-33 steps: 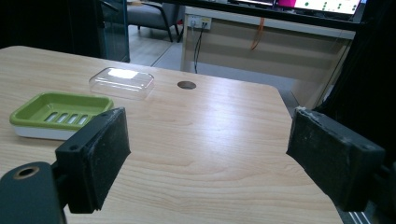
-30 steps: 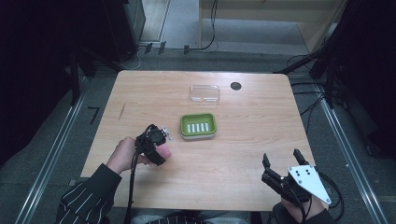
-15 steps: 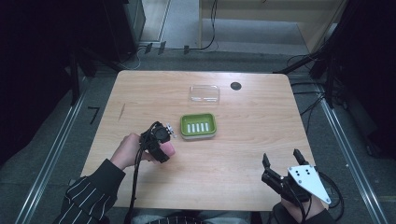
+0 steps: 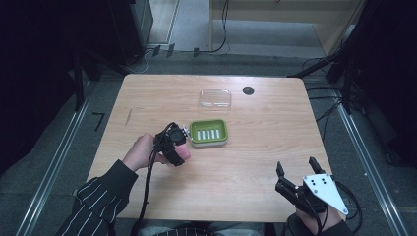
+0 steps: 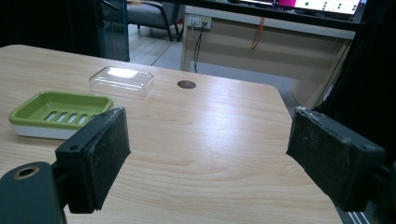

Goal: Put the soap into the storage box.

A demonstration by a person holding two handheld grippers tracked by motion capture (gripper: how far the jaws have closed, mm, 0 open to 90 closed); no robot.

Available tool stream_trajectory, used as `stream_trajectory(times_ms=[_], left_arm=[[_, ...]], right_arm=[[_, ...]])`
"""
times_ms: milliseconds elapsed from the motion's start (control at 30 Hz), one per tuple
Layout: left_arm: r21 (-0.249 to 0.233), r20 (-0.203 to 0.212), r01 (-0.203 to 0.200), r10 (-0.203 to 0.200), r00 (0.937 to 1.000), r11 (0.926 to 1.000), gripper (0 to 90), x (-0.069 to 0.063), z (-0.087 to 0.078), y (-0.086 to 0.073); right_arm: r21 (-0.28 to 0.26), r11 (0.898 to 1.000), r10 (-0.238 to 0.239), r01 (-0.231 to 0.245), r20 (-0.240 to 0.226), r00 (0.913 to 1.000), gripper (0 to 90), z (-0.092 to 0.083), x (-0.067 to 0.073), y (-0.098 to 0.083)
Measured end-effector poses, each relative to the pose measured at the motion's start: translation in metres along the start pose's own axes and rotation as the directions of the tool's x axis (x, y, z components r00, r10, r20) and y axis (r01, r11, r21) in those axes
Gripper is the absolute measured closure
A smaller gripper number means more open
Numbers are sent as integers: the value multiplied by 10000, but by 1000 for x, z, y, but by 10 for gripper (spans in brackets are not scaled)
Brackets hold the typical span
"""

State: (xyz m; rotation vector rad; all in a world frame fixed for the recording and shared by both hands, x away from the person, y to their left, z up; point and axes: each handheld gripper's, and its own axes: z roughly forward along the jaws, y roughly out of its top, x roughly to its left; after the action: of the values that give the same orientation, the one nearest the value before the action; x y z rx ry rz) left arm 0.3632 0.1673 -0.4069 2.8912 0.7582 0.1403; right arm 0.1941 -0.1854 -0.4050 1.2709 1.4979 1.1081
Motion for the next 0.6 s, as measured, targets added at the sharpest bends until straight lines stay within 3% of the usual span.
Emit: stream_trajectory(times_ms=[333,600], left_arm=[[-58,-33,-461,460,9989,9989,384,3,-3,14],[-207,-48,-538,537,9985,9983,384,7,-7,22]], right_arm=[[10,10000,-9,9,-2,10000,127,0,0,0],[55,10000,47,-47,-8,10000,127,0,0,0]])
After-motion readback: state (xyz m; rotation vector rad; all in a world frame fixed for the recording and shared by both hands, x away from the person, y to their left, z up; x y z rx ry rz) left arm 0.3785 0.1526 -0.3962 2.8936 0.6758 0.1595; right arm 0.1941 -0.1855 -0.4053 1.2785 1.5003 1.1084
